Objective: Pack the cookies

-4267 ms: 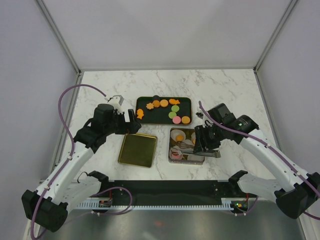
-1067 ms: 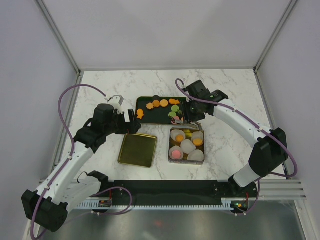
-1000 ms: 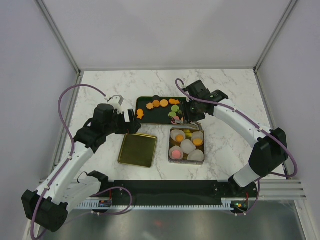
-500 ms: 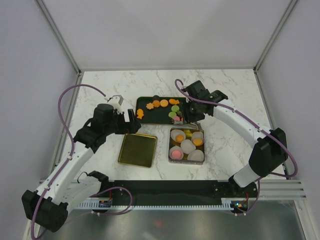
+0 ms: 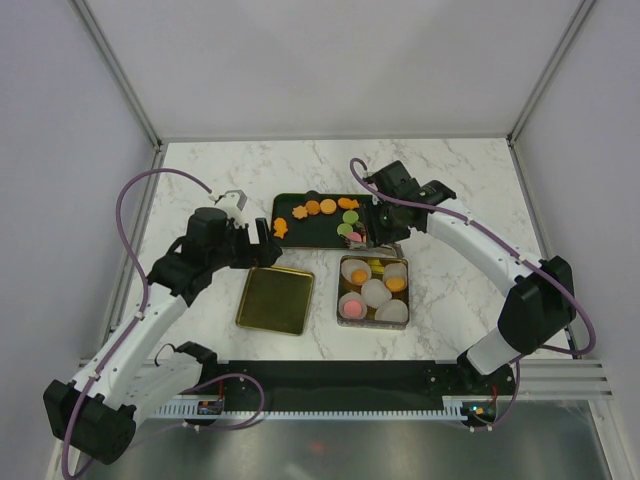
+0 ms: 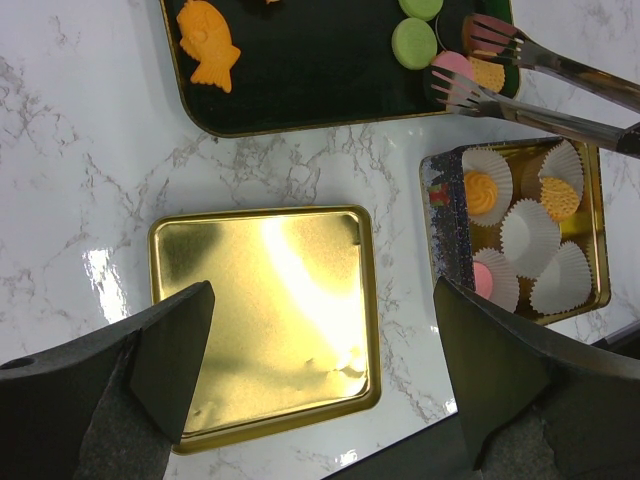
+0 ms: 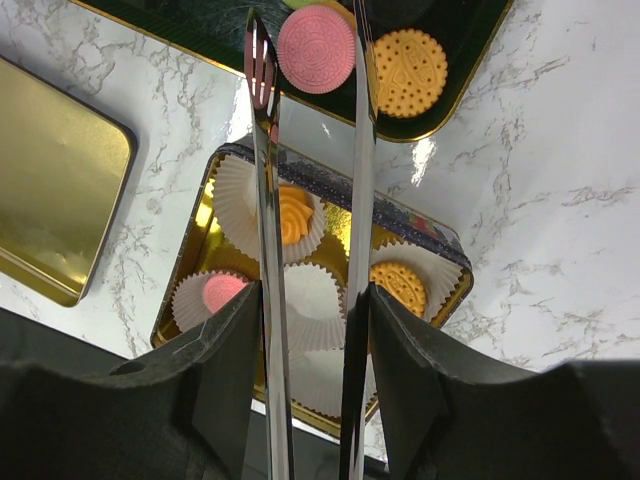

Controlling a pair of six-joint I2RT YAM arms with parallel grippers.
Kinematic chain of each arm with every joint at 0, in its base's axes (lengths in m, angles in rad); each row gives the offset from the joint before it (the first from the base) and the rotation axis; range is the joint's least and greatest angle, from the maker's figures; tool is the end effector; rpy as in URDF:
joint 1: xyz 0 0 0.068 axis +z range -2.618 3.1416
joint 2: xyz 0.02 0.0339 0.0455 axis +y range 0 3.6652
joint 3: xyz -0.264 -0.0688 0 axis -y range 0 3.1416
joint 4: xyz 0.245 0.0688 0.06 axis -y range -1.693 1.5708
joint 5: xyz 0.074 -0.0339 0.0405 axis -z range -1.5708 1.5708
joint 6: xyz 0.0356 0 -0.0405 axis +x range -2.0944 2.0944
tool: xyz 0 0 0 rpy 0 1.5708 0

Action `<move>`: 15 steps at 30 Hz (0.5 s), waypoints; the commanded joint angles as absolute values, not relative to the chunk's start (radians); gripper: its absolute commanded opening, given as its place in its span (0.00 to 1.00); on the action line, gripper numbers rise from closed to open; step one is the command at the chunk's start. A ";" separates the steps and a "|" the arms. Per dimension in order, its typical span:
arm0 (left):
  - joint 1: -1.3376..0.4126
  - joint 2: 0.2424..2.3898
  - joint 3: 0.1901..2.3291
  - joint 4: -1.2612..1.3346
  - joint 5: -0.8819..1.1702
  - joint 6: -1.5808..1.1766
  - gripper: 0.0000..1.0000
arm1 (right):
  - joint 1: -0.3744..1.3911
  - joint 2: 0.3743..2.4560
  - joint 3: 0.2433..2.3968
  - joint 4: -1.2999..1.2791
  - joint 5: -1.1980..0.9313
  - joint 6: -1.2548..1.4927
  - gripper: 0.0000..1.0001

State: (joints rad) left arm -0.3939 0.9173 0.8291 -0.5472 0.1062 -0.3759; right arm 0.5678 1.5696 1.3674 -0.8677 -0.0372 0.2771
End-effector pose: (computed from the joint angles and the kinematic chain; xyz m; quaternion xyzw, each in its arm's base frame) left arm 0.1804 -0.0790 0.2964 0.0319 0.8911 -0.2129 0.3995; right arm 0.2728 0.1756 0.2910 -0.1449 0.9578 0.1180 0.2186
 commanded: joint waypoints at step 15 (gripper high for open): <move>-0.388 0.908 0.836 -0.538 0.110 -0.360 1.00 | 0.575 1.551 1.390 -0.841 -0.015 0.281 0.39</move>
